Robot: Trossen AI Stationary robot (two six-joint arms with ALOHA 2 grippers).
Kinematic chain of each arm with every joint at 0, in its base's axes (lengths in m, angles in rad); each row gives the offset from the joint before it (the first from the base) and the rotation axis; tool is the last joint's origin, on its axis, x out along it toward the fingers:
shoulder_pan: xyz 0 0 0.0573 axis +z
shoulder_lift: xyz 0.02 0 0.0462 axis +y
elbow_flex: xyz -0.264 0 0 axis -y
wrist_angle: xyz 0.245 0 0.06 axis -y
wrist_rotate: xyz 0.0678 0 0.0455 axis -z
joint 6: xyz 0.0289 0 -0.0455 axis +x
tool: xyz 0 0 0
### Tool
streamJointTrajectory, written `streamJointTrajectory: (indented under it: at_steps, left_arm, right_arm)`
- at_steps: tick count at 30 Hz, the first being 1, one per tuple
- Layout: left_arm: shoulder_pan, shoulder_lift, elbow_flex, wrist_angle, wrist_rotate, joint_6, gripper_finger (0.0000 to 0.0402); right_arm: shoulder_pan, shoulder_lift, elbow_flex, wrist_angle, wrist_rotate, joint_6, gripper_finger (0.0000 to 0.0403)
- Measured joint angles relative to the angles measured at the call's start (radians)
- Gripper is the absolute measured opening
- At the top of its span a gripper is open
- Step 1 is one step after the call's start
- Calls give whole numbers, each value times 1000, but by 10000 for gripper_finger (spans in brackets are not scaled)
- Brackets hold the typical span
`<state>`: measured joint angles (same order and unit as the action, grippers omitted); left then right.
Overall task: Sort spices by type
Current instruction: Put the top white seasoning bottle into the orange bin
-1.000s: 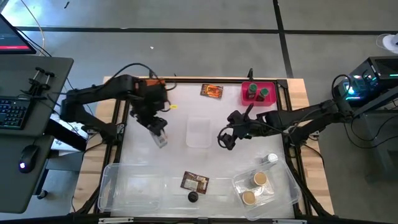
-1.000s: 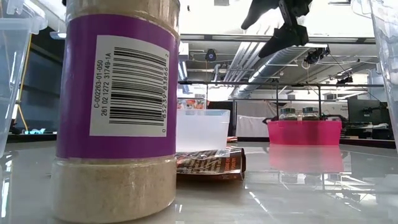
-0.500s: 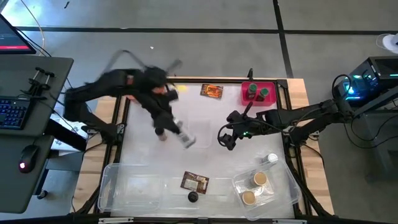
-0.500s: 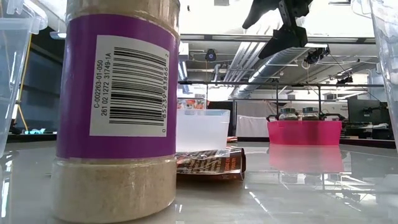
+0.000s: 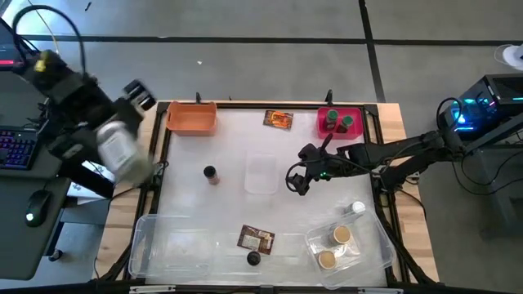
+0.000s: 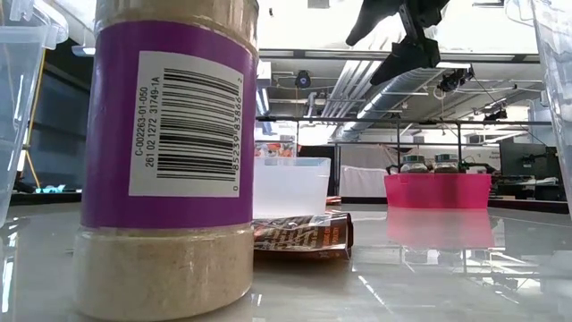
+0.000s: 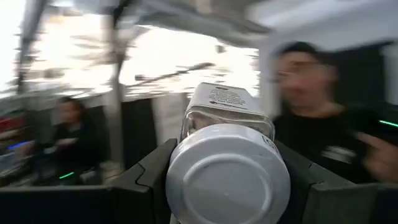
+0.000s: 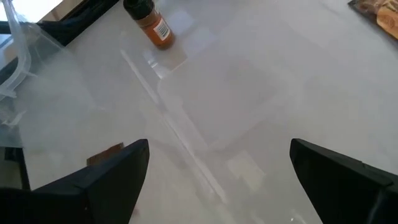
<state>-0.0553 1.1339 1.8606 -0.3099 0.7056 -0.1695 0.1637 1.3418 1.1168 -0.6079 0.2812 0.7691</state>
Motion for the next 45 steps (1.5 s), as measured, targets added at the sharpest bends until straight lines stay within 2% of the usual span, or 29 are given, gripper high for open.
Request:
streamJointTrajectory:
  at_steps: [3, 6, 10, 14, 24, 26, 28, 31, 33, 34, 35, 36, 37, 40, 43, 45]
  left_arm:
    - [-38, 10, 0, -6, 140, 7, 169]
    - [-115, 43, -1, -1, 202, 53, 169]
    - [-216, 96, -3, 90, 232, 92, 169]
    - [-290, 116, -2, 216, 241, 70, 169]
    - [-328, 101, -2, 231, 220, 149, 169]
    - [-300, 93, -1, 171, 122, 175, 169]
    - [-261, 81, -1, 24, -115, 239, 169]
    - [-193, 64, -2, -251, -688, 296, 169]
    - [-139, 66, -3, -417, -1065, 254, 169]
    - [-101, 71, -3, -502, -1209, 216, 169]
    - [-54, 75, -3, -589, -1302, 168, 169]
    - [-6, 77, -3, -675, -1348, 111, 169]
    - [41, 80, -3, -758, -1351, 42, 169]
    - [165, 98, -3, -943, -1281, -127, 169]
    - [245, 121, -3, -1044, -1275, -190, 169]
    - [285, 130, -3, -1056, -1278, -194, 169]
  right_arm:
    - [0, 0, 0, 0, 0, -10, 385]
    - [0, 0, 0, 0, 0, -10, 385]
    - [0, 0, 0, -1, 0, -10, 385]
    - [-12, 0, 0, -1, 0, -11, 385]
    - [-28, 0, 0, -3, 5, -37, 385]
    - [-28, 0, 0, -5, 5, -34, 385]
    - [-28, 0, 0, -5, 5, -33, 385]
    - [-25, 0, 0, -5, 1, -32, 385]
    - [-18, 0, 0, -9, -4, -30, 385]
    - [-11, -1, 0, -14, -7, -29, 385]
    - [-5, -1, 0, -16, -11, -29, 385]
    - [2, -3, 0, -17, -11, -27, 385]
    - [9, -8, 0, -19, -12, -26, 385]
    - [28, -42, 5, -9, 6, -29, 385]
    - [33, -100, 39, 16, 89, -59, 385]
    - [26, -145, 68, 36, 170, -105, 385]
